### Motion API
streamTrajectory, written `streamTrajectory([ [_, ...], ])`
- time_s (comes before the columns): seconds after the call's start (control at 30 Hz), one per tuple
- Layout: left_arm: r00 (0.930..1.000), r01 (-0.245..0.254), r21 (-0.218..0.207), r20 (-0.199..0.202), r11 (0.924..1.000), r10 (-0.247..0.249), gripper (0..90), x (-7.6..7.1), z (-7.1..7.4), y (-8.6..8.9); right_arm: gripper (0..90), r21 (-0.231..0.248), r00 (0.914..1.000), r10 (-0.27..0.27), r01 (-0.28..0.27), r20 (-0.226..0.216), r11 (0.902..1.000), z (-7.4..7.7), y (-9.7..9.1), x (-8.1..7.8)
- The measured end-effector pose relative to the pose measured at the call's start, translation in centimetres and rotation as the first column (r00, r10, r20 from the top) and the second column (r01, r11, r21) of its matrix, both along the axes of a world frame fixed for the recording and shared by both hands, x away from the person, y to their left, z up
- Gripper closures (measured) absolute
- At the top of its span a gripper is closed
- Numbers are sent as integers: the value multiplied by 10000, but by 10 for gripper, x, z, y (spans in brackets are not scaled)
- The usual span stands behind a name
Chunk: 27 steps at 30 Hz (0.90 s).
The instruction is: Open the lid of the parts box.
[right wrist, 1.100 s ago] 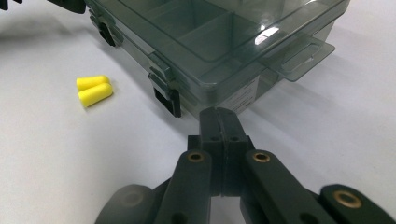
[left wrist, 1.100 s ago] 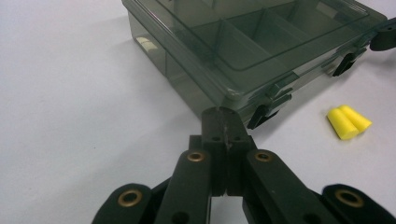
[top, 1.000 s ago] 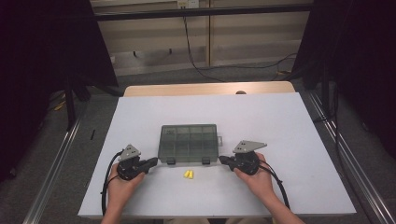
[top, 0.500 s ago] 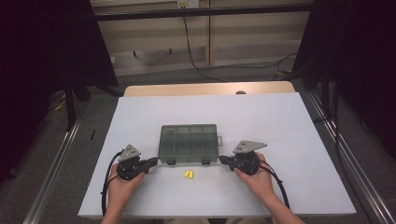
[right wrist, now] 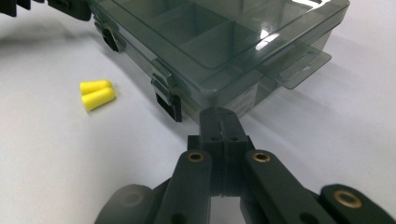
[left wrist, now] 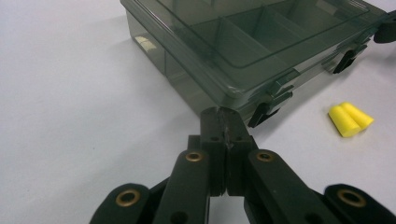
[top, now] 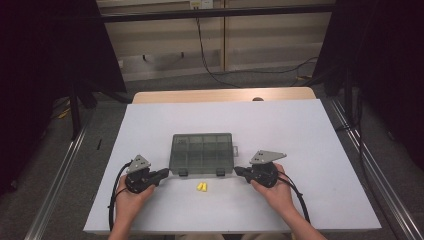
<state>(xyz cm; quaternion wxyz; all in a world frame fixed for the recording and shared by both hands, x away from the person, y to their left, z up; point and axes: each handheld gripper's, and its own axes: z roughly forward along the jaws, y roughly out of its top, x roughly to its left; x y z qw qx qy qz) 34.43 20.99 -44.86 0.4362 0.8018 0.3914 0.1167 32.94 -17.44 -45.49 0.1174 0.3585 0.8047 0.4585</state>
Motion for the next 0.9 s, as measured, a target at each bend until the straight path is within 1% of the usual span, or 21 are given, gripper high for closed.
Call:
streamTrajectory([
  [0.13,10000,-17,-1,-4,10000,17,893,0,0,0,900,126,10000,16,-17,42,9999,1,-1,0],
  [0.2,10000,-30,17,-14,10000,30,893,0,0,0,900,-129,10000,22,-22,-23,9999,-1,0,1],
  [0.23,10000,-31,27,-7,10000,31,893,0,0,0,900,-129,10000,22,-22,-23,9999,-1,0,1],
  [0.3,10000,-43,22,10,10000,43,893,0,0,-1,900,-337,9999,42,-46,-112,9994,-4,1,1],
  [0.33,10000,-46,18,8,10000,46,893,0,0,0,900,-348,9999,41,-46,-132,9994,-5,1,1],
  [0.37,10000,-44,43,-16,10000,45,892,0,0,0,900,-216,9999,77,-79,-94,9997,-4,1,1],
  [0.47,10000,-59,64,-42,10000,59,891,0,0,0,900,-235,10000,40,-42,-57,9997,-3,1,2],
  [0.6,10000,-47,120,-45,9999,48,890,0,-1,-1,900,-72,10000,1,-1,-1,10000,-3,0,1],
  [0.73,10000,17,168,-82,9999,-15,889,0,-2,-2,900,-44,10000,-3,2,-40,10000,-2,0,1],
  [0.8,9999,4,163,-120,9999,-2,885,0,-2,-3,900,-103,10000,-62,62,14,9999,-3,0,1],
  [0.9,10000,36,202,-66,9998,-35,886,0,-2,-4,900,-97,10000,-14,15,73,10000,-2,1,0],
])
